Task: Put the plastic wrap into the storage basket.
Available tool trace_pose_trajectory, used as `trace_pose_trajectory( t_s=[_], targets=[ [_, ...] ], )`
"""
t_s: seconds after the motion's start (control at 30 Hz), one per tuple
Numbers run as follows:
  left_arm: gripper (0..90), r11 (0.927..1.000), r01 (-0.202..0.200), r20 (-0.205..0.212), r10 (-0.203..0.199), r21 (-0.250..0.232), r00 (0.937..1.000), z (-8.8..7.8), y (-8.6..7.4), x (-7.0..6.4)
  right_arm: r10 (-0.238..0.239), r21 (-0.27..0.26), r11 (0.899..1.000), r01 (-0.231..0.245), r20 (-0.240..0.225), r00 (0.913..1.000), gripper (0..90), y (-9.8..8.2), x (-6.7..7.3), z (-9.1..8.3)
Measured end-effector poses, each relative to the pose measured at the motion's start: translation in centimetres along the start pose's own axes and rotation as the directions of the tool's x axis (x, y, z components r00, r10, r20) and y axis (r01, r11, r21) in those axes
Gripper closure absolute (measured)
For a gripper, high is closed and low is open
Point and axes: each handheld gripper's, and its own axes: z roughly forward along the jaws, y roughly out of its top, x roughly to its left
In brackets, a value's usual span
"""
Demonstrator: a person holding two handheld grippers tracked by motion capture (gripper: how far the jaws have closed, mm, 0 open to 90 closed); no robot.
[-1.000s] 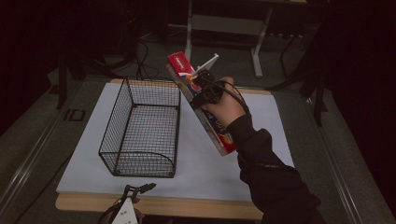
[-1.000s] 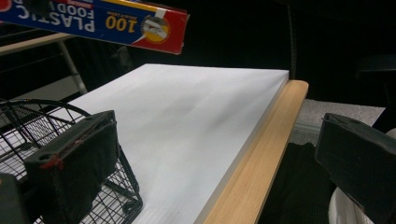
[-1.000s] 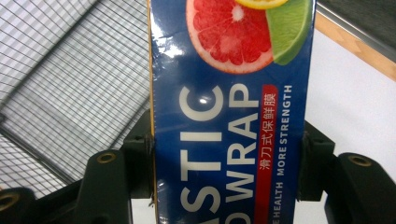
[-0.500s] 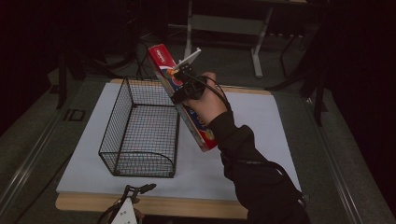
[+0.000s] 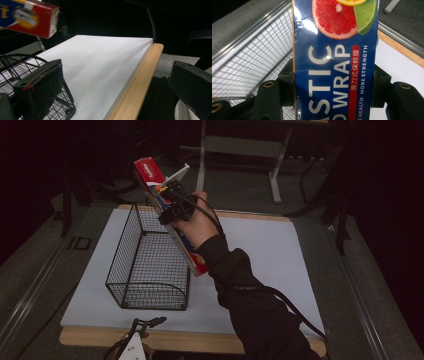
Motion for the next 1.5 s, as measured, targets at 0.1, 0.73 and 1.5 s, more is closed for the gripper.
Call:
trace_pose_trajectory(
  t_s=[0.1,0.73,1.5],
  targets=[
    [0.2,1.0,0.001,0.001,-0.001,0.0,1.0,-0.1,0.0,0.0,-0.013,-0.011,1.0,0.013,0.003,0.9999,39.3,0.5,1.1,0.6],
    [0.2,1.0,-0.001,0.013,0.001,0.003,0.9999,-0.3,-0.1,-0.1,0.033,-0.064,0.997,-0.037,-0.062,0.9975,39.3,0.5,5.2,6.1],
    [0.2,0.9998,-0.008,0.02,0.008,0.02,0.9998,-0.2,-0.1,-0.3,0.071,0.065,0.996,-0.066,-0.086,0.9937,39.1,-3.5,5.2,11.4]
  ],
)
